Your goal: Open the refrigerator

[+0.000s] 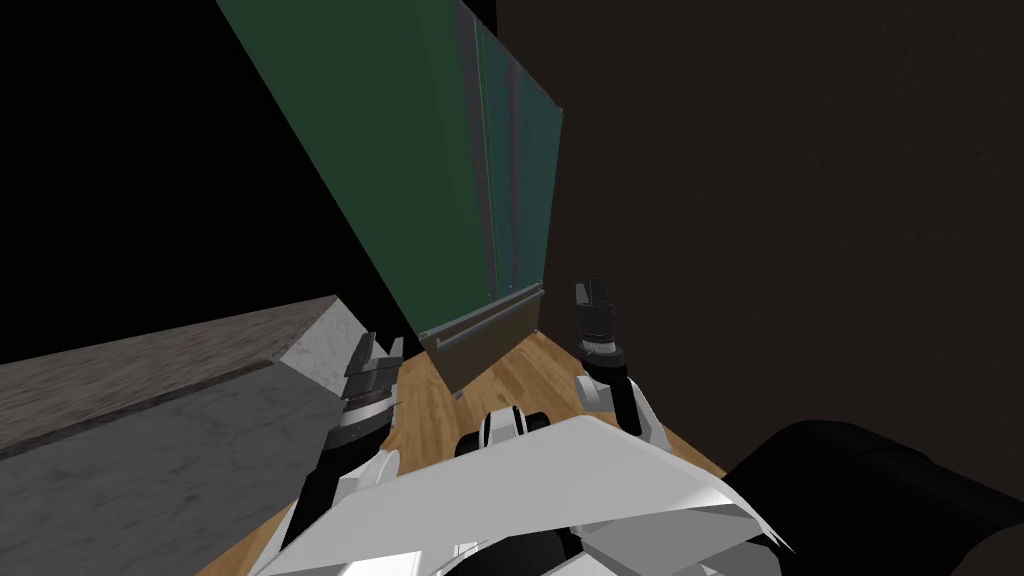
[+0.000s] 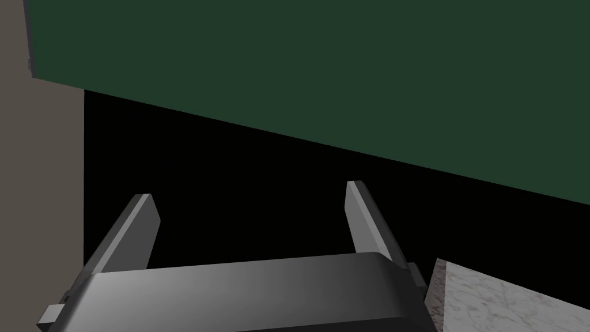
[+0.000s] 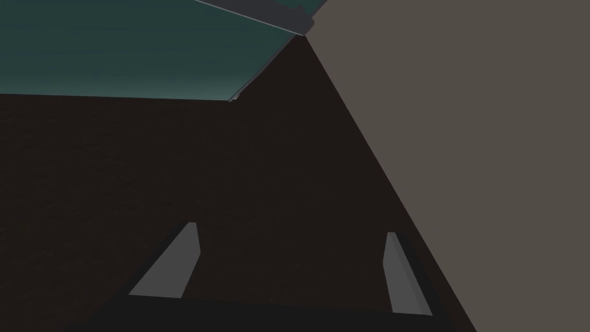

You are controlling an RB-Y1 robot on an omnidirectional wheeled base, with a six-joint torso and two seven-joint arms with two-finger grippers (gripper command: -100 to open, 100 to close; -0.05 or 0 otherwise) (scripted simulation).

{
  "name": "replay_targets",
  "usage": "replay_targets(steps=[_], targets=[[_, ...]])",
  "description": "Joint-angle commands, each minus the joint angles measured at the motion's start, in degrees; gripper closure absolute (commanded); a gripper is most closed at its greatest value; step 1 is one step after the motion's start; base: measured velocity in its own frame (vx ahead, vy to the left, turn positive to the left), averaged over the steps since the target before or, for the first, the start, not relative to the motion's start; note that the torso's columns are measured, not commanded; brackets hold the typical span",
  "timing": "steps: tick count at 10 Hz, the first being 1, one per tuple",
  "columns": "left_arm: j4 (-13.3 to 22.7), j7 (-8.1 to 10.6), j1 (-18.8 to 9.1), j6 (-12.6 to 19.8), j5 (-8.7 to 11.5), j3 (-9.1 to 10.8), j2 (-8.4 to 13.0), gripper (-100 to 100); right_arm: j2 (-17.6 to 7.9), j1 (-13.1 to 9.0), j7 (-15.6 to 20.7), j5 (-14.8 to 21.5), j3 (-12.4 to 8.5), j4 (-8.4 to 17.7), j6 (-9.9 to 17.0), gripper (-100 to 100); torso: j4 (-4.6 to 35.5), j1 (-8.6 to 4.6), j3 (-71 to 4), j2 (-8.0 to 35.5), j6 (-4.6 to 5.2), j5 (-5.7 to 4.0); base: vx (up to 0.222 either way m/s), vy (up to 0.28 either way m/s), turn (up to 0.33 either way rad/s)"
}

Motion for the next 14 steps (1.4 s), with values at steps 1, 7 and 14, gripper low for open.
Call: replay_targets(steps=[1, 7, 14], targets=[[3.2, 0.3, -0.67, -1.24, 0.17, 0.33, 1.06, -100, 0.0, 0.0, 0.0, 0.0, 0.0, 0.0, 0.0, 0, 0.0, 0.01, 0.02, 0.02, 0.0, 0.01, 0.047, -0.015, 0.01], [14.72, 1.43, -2.5, -5.25, 0.92, 1.59, 3.57, -100, 0.0, 0.0, 0.0, 0.0, 0.0, 0.0, 0.0, 0, -0.02, -0.01, -0.03, -0.05, 0.0, 0.0, 0.083, -0.023, 0.029], [25.06, 2.38, -4.0, -8.62, 1.54, 2.64, 4.51, -100, 0.0, 0.0, 0.0, 0.0, 0.0, 0.0, 0.0, 0, -0.01, 0.05, -0.02, -0.04, 0.0, 0.01, 0.077, -0.025, 0.024]])
